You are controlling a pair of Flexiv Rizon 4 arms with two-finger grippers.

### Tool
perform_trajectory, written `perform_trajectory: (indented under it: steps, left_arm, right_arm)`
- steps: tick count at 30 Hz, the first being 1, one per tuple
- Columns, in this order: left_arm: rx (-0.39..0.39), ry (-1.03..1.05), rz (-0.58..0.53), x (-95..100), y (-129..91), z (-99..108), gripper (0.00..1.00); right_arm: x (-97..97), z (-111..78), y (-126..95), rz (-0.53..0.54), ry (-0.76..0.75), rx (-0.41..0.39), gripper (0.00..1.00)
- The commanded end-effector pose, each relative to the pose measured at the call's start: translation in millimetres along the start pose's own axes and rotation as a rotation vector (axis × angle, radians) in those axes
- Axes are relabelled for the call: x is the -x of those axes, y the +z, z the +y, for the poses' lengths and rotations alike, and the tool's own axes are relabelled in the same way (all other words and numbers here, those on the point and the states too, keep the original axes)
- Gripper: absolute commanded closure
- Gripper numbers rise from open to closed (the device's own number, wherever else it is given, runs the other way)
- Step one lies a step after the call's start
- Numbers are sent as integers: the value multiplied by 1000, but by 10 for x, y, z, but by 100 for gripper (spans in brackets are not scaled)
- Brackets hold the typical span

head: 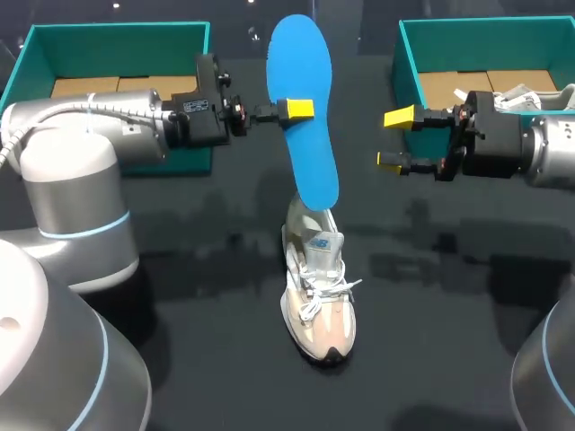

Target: Take the shoe out of the shoebox, open the shoe tongue, remove and reinsert the insole, then place the shoe into the shoebox

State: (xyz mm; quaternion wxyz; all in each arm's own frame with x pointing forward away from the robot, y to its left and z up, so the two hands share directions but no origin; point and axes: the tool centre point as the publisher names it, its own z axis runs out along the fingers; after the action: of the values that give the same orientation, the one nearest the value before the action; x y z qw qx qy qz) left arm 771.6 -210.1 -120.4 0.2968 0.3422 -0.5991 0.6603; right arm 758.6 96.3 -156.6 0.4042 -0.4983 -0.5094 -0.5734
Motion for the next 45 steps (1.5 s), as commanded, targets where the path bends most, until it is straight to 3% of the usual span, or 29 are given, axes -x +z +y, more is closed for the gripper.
perform_trajectory:
  steps: [1, 11, 21, 33, 45]
  left_arm:
    - [23, -154, -10, 117, 48, -24, 100]
    - [23, -384, -25, 324, 32, 50, 100]
    - [16, -465, -16, 388, 15, 103, 100]
    - [28, -533, -15, 421, 54, 115, 100]
    - [28, -533, -15, 421, 54, 115, 100]
  right_arm:
    - [0, -13, 6, -2, 0, 3, 0]
    - [0, -13, 6, -2, 0, 3, 0]
    - [-44, -7, -10, -31, -19, -2, 0]
    - [-414, 35, -10, -349, -101, -50, 0]
    - [-784, 20, 192, -800, -131, -86, 0]
